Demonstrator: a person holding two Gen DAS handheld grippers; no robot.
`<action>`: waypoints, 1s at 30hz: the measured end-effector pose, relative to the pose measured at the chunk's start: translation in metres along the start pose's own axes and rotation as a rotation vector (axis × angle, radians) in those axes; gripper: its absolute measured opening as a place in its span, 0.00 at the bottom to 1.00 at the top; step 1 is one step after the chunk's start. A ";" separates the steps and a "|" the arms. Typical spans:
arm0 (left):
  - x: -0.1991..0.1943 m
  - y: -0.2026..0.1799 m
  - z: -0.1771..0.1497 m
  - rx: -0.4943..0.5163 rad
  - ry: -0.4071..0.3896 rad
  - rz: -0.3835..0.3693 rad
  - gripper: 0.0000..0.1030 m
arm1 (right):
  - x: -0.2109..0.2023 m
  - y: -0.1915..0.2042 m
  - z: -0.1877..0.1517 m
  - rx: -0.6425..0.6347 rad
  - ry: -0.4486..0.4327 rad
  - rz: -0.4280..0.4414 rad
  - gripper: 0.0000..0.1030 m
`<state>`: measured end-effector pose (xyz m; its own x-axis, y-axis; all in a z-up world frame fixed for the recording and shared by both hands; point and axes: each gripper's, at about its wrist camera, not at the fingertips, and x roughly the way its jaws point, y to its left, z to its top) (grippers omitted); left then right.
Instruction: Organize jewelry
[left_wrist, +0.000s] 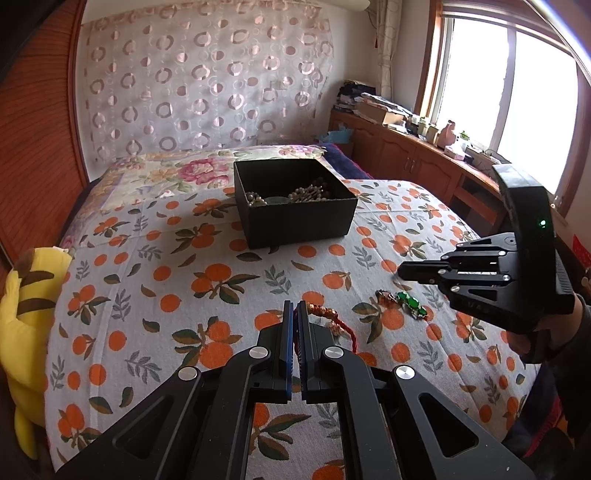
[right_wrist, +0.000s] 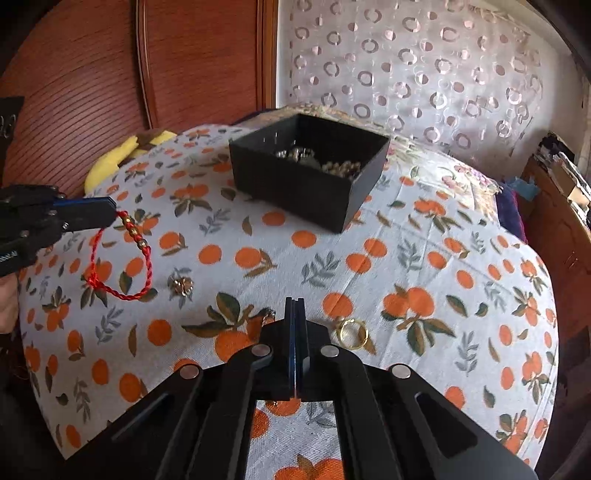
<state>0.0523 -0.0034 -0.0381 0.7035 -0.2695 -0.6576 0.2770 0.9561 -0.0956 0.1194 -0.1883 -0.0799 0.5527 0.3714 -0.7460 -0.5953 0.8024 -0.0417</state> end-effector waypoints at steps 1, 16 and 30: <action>0.000 0.000 0.001 0.000 -0.002 0.001 0.01 | -0.002 0.000 0.001 -0.002 -0.004 -0.003 0.00; 0.001 0.000 0.002 -0.001 0.003 -0.004 0.01 | 0.015 0.018 -0.008 -0.055 0.032 0.035 0.38; 0.000 0.001 0.002 0.000 -0.002 -0.002 0.01 | 0.008 0.017 -0.001 -0.085 0.045 0.021 0.02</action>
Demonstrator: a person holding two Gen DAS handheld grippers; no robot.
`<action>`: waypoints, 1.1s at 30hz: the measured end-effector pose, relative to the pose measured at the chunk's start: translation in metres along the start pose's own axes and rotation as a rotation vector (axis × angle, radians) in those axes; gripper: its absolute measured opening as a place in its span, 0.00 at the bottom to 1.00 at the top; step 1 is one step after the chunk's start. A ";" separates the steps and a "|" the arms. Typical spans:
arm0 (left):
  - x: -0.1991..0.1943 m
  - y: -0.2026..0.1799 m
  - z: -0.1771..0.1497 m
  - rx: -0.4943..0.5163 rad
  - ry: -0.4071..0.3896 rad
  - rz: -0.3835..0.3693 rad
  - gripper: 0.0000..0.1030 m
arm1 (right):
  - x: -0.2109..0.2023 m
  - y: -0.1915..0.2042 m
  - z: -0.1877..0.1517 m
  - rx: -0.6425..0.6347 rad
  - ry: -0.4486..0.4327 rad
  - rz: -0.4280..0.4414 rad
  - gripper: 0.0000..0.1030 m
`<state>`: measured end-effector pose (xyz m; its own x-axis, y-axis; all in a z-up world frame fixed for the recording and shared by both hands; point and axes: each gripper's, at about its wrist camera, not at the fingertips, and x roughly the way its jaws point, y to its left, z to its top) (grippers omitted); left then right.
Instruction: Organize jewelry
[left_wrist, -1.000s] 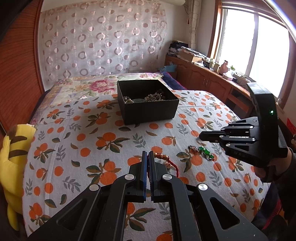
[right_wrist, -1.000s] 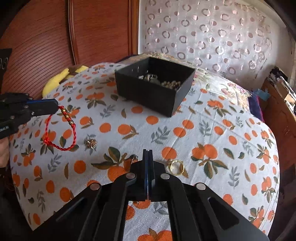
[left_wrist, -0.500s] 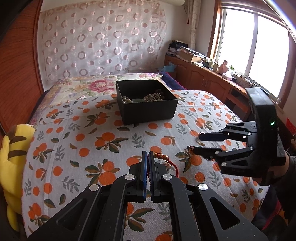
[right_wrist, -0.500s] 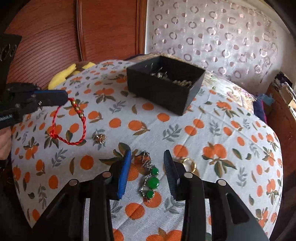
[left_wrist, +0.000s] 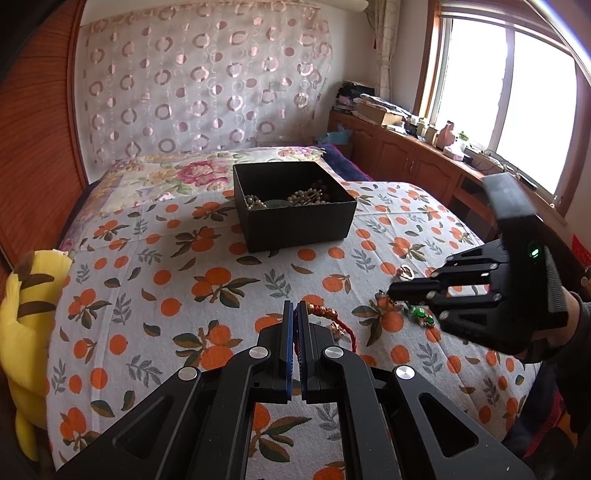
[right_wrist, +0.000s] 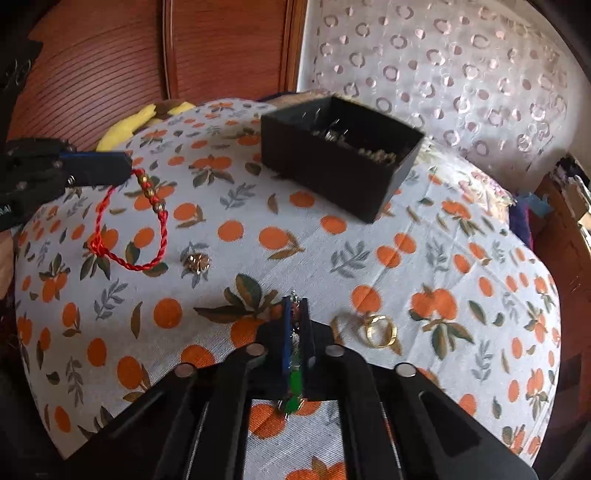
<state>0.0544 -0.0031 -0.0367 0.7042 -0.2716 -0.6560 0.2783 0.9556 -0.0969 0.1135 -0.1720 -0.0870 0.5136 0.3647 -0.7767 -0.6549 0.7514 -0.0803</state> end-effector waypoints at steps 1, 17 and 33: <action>0.000 0.001 0.001 -0.001 -0.002 0.000 0.01 | -0.005 -0.001 0.001 0.004 -0.016 -0.001 0.02; -0.012 0.004 0.050 0.019 -0.091 0.008 0.01 | -0.071 -0.019 0.046 0.025 -0.221 -0.035 0.02; 0.027 0.018 0.120 0.020 -0.126 0.026 0.01 | -0.052 -0.059 0.117 0.047 -0.307 -0.007 0.02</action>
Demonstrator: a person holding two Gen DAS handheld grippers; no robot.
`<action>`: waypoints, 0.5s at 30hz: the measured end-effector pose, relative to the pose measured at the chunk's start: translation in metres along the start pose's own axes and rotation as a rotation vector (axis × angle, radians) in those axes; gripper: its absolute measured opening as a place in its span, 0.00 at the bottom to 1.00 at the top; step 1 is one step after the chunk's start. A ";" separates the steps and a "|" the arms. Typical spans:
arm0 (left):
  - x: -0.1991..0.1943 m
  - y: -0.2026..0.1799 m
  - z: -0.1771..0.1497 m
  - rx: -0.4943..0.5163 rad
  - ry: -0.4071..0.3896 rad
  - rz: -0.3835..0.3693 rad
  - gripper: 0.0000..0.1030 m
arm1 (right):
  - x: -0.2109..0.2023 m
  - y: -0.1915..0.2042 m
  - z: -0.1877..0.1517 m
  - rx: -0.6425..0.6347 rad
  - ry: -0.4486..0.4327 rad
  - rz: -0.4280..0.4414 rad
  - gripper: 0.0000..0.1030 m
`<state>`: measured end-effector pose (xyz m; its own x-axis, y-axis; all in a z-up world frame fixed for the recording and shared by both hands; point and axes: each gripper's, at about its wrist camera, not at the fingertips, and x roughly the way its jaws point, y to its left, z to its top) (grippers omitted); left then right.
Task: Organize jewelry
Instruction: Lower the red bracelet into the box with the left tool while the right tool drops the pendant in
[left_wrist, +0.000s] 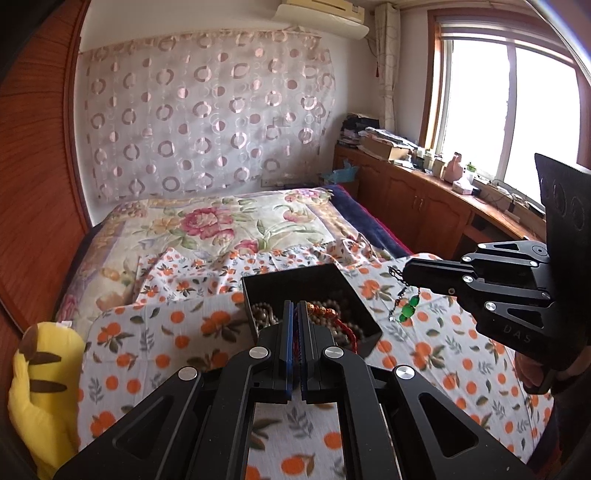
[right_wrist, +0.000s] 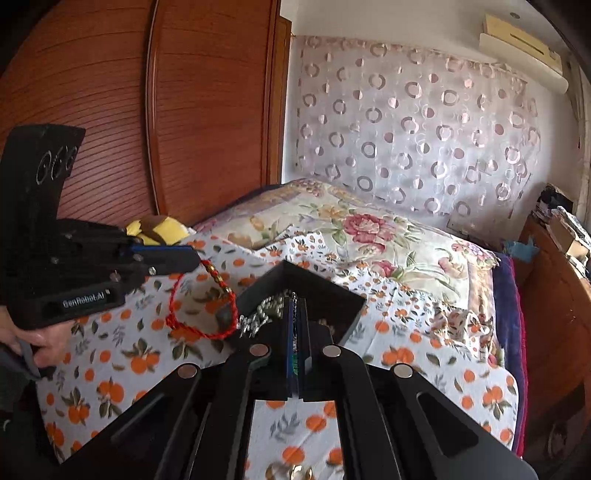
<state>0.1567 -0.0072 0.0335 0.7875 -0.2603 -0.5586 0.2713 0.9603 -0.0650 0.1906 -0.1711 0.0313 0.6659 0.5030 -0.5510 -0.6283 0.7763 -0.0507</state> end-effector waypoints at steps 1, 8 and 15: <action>0.004 0.001 0.003 -0.002 0.000 0.000 0.01 | 0.004 -0.003 0.002 0.004 0.000 0.006 0.02; 0.030 0.006 0.016 -0.008 0.014 -0.001 0.01 | 0.037 -0.017 0.004 0.039 0.029 0.042 0.03; 0.054 0.004 0.021 -0.004 0.045 -0.015 0.02 | 0.050 -0.026 -0.010 0.069 0.056 0.044 0.05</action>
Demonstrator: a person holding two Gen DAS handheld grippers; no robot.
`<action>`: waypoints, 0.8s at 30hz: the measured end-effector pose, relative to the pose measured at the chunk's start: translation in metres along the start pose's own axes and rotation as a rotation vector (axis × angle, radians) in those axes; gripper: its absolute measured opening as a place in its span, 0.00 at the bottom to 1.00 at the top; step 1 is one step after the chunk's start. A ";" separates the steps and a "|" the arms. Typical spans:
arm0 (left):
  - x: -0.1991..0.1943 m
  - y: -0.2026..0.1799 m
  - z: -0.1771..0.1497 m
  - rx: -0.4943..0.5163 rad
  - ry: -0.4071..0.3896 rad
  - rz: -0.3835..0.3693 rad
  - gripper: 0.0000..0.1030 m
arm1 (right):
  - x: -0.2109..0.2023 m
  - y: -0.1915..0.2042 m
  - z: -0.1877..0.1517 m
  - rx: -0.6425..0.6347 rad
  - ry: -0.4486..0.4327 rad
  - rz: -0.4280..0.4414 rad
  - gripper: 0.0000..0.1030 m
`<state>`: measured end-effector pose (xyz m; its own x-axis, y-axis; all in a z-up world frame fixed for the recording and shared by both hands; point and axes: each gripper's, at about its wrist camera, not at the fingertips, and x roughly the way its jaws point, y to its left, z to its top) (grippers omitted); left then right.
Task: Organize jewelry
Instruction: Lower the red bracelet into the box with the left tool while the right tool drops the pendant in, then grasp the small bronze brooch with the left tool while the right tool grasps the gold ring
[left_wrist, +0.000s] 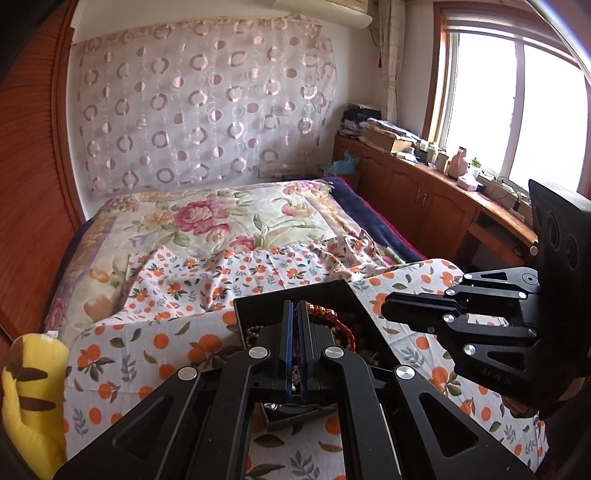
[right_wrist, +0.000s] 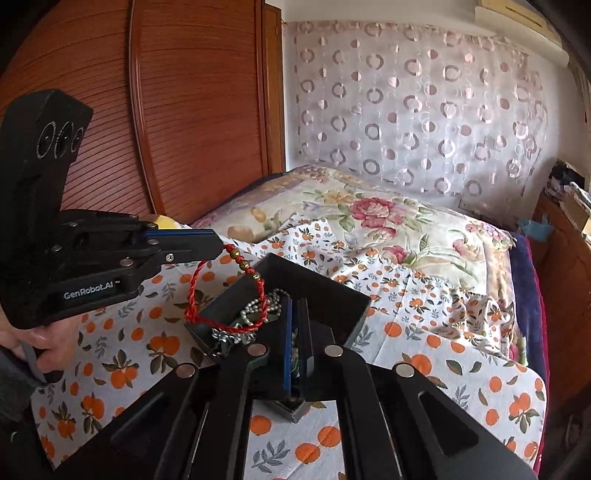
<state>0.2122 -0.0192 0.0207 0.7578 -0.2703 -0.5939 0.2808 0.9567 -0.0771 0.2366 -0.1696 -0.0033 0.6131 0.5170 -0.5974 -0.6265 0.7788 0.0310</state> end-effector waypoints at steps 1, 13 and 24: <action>0.003 0.000 0.000 0.000 0.004 0.001 0.02 | -0.001 -0.001 -0.002 0.004 0.000 -0.002 0.05; -0.014 -0.009 -0.034 0.019 0.034 -0.046 0.16 | -0.034 -0.005 -0.067 0.061 0.069 -0.022 0.28; -0.022 -0.021 -0.101 0.055 0.153 -0.059 0.16 | -0.030 0.012 -0.134 0.061 0.213 -0.025 0.28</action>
<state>0.1306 -0.0220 -0.0454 0.6418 -0.3022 -0.7048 0.3572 0.9311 -0.0740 0.1464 -0.2232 -0.0922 0.5087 0.4158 -0.7539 -0.5785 0.8136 0.0584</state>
